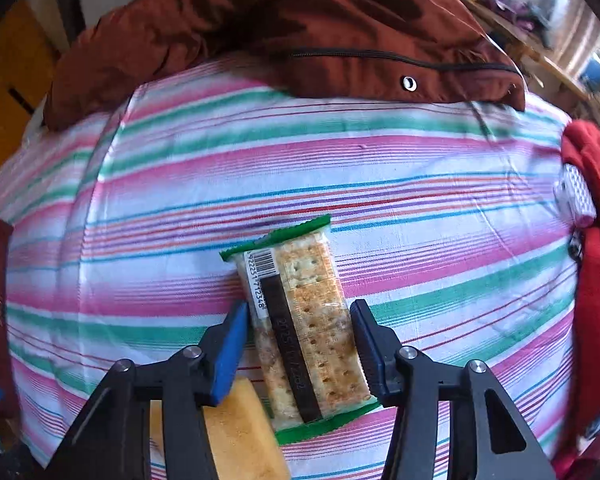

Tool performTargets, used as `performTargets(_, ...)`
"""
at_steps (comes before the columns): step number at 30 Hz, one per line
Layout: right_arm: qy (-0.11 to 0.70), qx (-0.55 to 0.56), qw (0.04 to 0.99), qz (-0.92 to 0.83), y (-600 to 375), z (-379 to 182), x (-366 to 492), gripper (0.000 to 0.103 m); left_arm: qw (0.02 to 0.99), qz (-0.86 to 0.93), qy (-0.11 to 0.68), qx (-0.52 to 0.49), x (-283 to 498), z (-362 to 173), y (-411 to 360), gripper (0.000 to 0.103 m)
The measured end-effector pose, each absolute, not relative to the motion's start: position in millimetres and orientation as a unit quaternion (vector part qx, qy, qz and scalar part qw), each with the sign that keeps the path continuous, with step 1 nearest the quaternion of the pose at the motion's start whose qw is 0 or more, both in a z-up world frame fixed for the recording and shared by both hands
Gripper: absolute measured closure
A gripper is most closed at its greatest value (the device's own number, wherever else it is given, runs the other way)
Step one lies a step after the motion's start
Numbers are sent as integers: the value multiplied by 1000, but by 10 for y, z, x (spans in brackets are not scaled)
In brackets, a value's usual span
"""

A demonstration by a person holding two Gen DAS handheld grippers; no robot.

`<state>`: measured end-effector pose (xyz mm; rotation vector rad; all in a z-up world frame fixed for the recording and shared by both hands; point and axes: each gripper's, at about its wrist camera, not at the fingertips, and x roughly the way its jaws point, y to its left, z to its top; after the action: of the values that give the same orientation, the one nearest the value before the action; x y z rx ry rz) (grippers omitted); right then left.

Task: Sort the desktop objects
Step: 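Move both tools back and grasp the cracker pack with the right tool, then grasp the yellow sponge with the left tool while the right tool holds the cracker pack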

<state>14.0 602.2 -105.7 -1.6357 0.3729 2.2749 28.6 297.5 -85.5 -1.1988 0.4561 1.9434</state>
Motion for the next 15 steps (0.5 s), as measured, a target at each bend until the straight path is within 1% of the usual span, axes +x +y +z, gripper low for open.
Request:
performTargets(7,140,-572,179,788,6145,-973,217,54,423,752,184,-471,309,-867,3387,39)
performTargets(11,136,-582,205,775,6239,-972,287,54,448,724,155,-501,274,-919,3668,39)
performTargets(15,145,-564,231,780,6363,-831,387,54,456,707,138,-522,235,-971,3947,39)
